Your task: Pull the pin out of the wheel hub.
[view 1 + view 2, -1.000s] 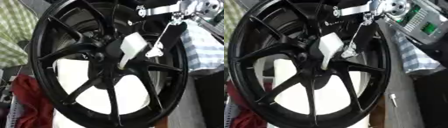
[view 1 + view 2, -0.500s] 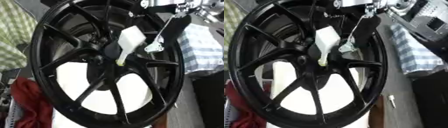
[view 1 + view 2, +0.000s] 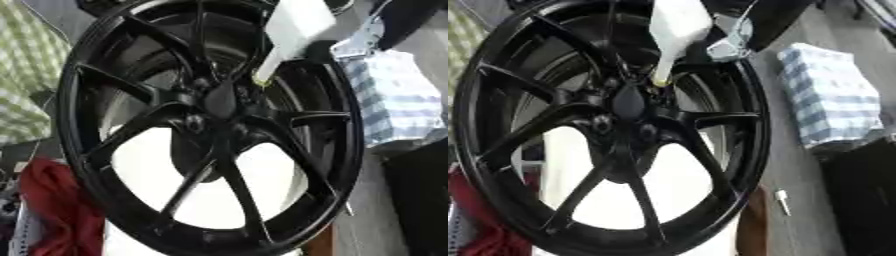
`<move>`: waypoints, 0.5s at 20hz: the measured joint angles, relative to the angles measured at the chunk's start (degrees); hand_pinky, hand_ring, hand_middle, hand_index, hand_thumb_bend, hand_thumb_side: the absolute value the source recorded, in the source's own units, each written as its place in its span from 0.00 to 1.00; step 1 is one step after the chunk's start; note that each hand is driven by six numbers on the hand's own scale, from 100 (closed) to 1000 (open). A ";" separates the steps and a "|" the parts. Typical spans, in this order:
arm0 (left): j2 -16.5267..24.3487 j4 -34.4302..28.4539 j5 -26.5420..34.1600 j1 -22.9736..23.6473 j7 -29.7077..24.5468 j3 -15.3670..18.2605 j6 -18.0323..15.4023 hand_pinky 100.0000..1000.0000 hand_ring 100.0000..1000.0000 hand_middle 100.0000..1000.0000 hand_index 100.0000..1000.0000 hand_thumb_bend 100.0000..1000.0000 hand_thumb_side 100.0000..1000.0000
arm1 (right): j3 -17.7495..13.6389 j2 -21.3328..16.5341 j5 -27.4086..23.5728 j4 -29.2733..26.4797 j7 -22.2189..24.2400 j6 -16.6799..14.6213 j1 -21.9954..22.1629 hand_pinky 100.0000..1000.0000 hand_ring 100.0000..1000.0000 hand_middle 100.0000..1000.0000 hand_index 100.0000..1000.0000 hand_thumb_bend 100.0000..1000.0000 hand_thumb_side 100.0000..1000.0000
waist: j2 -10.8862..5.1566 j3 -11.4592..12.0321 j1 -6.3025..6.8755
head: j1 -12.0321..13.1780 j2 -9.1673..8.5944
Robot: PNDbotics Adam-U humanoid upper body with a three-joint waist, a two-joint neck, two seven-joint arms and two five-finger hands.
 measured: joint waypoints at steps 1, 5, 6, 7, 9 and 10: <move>0.00 0.00 0.00 0.18 0.16 0.16 -0.08 0.83 0.59 0.54 0.70 0.12 0.77 | -2.48 -1.31 -0.67 0.71 -2.37 -0.51 2.89 0.75 0.54 0.29 0.40 0.01 0.00 | 0.07 -0.08 0.31 | 0.10 0.00; 0.00 -0.02 0.00 0.31 0.58 0.46 -0.16 0.83 0.59 0.54 0.70 0.12 0.77 | -8.96 -4.69 -2.32 3.37 -9.35 -2.77 9.84 0.75 0.54 0.29 0.40 0.01 0.00 | 0.22 -0.18 0.55 | 0.28 0.00; 0.00 -0.02 0.00 0.39 0.63 0.49 -0.16 0.83 0.58 0.54 0.70 0.11 0.77 | -9.67 -5.05 -2.50 3.63 -10.21 -3.12 10.32 0.75 0.54 0.30 0.41 0.00 0.00 | 0.28 -0.22 0.55 | 0.44 0.00; 0.00 -0.03 -0.03 0.88 0.78 0.76 -0.21 0.83 0.58 0.54 0.70 0.11 0.75 | -10.41 -5.35 -2.51 4.07 -10.97 -3.17 11.01 0.75 0.54 0.30 0.41 0.00 0.00 | 0.46 -0.71 0.68 | 0.89 0.00; -0.01 -0.02 -0.30 2.23 1.37 1.48 -0.37 0.83 0.58 0.54 0.70 0.11 0.77 | -12.31 -5.36 -2.21 5.75 -12.51 -2.51 13.27 0.75 0.54 0.31 0.42 0.00 0.00 | 0.86 -3.34 1.20 | 2.17 0.01; -0.07 -0.01 -0.47 2.68 1.67 1.72 -0.47 0.83 0.58 0.54 0.70 0.11 0.77 | -13.53 -5.27 -1.73 6.91 -13.31 -1.93 14.69 0.75 0.54 0.31 0.42 0.00 0.00 | 0.94 -4.51 1.59 | 2.82 0.01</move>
